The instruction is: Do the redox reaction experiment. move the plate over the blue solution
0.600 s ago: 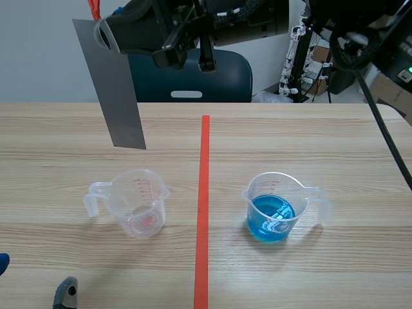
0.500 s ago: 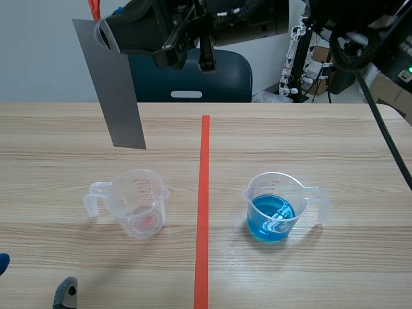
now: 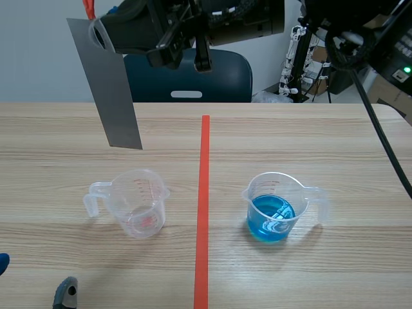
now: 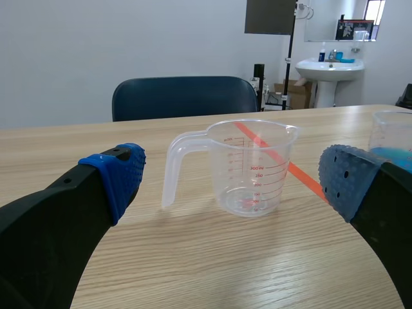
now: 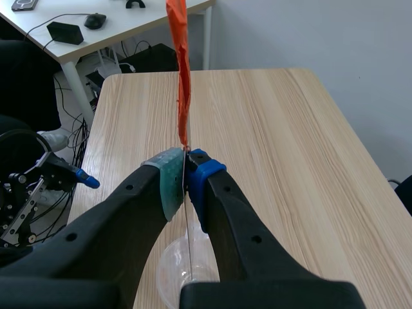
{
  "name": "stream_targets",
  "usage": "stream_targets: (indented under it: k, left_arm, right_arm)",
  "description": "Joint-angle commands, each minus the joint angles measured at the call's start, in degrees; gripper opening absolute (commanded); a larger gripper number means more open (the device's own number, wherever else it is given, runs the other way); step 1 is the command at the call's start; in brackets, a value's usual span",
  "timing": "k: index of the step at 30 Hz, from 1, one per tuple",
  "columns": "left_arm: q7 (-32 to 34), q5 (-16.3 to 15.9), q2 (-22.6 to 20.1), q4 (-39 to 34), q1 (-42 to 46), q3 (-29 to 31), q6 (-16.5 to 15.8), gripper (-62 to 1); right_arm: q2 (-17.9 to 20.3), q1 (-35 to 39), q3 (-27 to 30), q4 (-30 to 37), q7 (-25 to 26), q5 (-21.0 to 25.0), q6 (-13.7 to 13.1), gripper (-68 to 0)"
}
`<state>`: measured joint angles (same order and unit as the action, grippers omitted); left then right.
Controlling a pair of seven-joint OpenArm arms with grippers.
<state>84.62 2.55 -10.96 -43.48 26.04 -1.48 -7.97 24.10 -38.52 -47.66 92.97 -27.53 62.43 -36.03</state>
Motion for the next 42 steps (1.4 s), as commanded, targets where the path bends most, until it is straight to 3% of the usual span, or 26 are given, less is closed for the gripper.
stream_targets:
  k: [1, 14, 21, 24, 32, 36, 42]
  left_arm:
    - [0.87, -0.39, -0.52, -0.92, 0.46, 0.09, -0.11, -4.1]
    - [0.87, -0.39, -0.52, -0.92, 0.46, 0.09, -0.11, -4.1]
    - [0.85, -0.37, -0.52, -0.92, 0.46, 0.09, -0.11, -4.1]
    - [0.85, -0.37, -0.52, -0.92, 0.46, 0.09, -0.11, -4.1]
    - [0.79, -0.42, -0.87, -0.92, 0.87, 0.11, 0.81, -4.1]
    - [-0.85, -2.56, -2.47, -0.72, 1.9, 0.11, 1.36, -2.6]
    - [-4.7, -1.33, -5.25, -0.7, 3.15, 0.09, 1.14, -1.1]
  right_arm:
    - [-0.68, -1.46, 0.07, 1.11, 0.39, 0.81, -0.04, -66.9]
    - [-0.26, -1.49, 0.09, 1.11, -0.37, 1.05, -0.07, -66.9]
    - [1.38, -1.49, 0.09, 1.11, -0.24, 2.12, -1.4, -66.9]
    - [2.91, -1.51, 0.09, 1.11, 0.24, 4.24, -1.81, -66.9]
    - [7.3, -1.51, 0.13, 1.11, 2.6, 4.44, -3.48, -66.9]
    - [10.23, -1.51, 0.13, 1.11, 4.61, 4.46, -4.55, -66.9]
    - [15.61, -1.51, 0.13, 1.11, 8.79, 4.48, -5.62, -66.9]
